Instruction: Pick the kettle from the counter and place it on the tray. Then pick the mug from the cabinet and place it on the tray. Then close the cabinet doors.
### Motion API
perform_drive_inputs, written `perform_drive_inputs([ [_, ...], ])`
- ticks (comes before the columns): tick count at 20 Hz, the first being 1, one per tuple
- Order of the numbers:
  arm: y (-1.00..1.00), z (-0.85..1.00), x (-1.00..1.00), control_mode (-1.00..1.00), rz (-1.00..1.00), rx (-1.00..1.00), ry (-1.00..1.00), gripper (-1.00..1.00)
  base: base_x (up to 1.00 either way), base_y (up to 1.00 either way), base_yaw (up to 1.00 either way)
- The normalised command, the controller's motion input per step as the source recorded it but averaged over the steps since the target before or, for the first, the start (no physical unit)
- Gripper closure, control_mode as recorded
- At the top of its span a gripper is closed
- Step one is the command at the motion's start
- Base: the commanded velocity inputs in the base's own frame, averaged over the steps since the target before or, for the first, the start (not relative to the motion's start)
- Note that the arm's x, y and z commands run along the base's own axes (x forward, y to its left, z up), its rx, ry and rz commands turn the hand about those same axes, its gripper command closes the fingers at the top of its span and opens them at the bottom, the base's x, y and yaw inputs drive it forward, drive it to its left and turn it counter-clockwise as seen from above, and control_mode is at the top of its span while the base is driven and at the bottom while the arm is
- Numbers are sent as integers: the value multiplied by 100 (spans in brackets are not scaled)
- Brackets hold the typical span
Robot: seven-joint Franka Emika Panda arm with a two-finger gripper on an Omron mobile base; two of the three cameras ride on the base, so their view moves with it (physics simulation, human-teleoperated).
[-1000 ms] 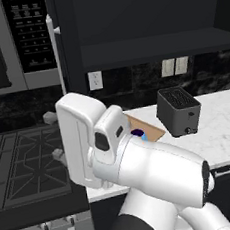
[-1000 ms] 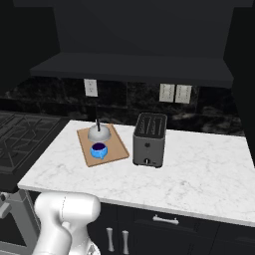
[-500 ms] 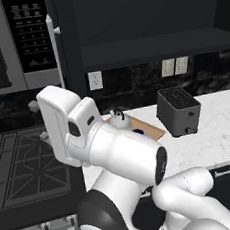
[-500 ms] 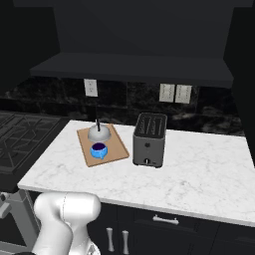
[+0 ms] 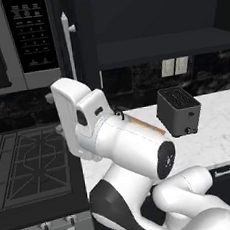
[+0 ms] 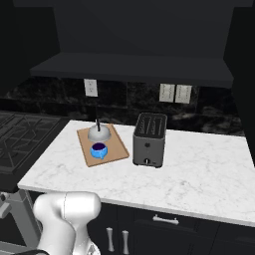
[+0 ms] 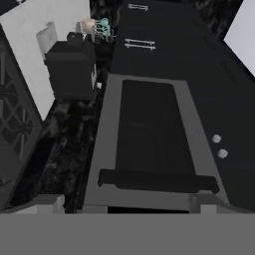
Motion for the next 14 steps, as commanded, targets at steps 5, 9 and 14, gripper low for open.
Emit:
perform_drive_inputs([
  [5, -72, 6, 39, -100, -19, 0, 10, -100, 0, 0, 0],
  [9, -80, 5, 36, -100, -22, 0, 10, -100, 0, 0, 0],
  [14, -77, 1, 40, -100, -23, 0, 12, -100, 0, 0, 0],
])
